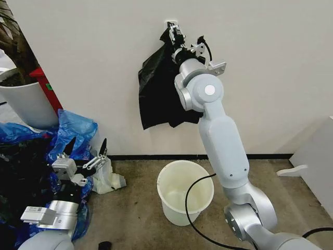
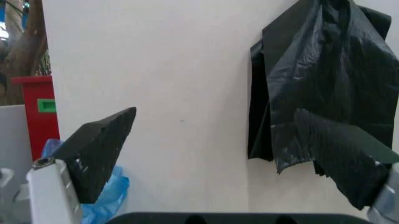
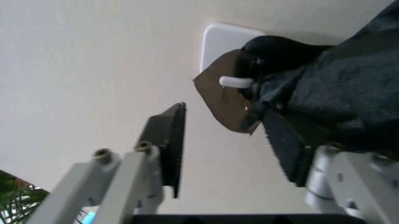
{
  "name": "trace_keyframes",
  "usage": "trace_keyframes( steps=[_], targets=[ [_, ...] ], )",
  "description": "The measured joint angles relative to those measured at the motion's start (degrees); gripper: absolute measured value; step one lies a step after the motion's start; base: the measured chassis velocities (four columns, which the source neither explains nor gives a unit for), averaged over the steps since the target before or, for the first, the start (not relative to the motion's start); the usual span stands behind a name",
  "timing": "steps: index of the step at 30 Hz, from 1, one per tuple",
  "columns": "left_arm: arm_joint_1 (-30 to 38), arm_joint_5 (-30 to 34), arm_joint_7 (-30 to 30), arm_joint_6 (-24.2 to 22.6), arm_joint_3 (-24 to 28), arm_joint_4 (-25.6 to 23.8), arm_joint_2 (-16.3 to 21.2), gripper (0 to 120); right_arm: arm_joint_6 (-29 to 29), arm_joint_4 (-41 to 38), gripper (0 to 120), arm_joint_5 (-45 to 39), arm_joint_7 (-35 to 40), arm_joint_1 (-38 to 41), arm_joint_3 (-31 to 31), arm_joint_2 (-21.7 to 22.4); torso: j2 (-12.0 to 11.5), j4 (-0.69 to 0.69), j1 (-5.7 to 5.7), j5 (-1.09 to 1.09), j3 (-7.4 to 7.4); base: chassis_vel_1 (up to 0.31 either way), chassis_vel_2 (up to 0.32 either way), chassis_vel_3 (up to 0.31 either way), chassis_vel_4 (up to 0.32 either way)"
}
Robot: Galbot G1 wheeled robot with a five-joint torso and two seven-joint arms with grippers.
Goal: Place the garbage bag over the trash bin.
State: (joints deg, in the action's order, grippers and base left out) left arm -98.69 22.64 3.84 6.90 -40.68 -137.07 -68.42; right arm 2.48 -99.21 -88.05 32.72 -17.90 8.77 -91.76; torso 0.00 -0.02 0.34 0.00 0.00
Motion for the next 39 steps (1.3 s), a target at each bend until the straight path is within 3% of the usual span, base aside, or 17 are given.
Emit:
trace_keyframes(
  steps=[11,27,39],
  targets=[
    [-0.01,0.01,0.15,0.09,0.02,-0.36,-0.04,100,-0.05,-0.07,0,-0.16,-0.25,-1.06,-0.06,0.49,0.00,0.00,0.00,0.00,0.00,0.000,0.000,0.000,0.000],
    [-0.23,-0.05,0.28,0.09,0.06,-1.09,-0.13,100,-0.14,-2.21,0,-1.10,0.96,-2.69,-0.71,1.62,0.00,0.00,0.00,0.00,0.00,0.000,0.000,0.000,0.000],
    [-0.51,-0.29,0.27,0.09,0.10,-1.50,-0.34,100,-0.25,-6.63,0,-1.55,1.39,-9.51,-2.65,3.58,0.00,0.00,0.00,0.01,0.00,0.000,0.000,0.000,0.000]
  ],
)
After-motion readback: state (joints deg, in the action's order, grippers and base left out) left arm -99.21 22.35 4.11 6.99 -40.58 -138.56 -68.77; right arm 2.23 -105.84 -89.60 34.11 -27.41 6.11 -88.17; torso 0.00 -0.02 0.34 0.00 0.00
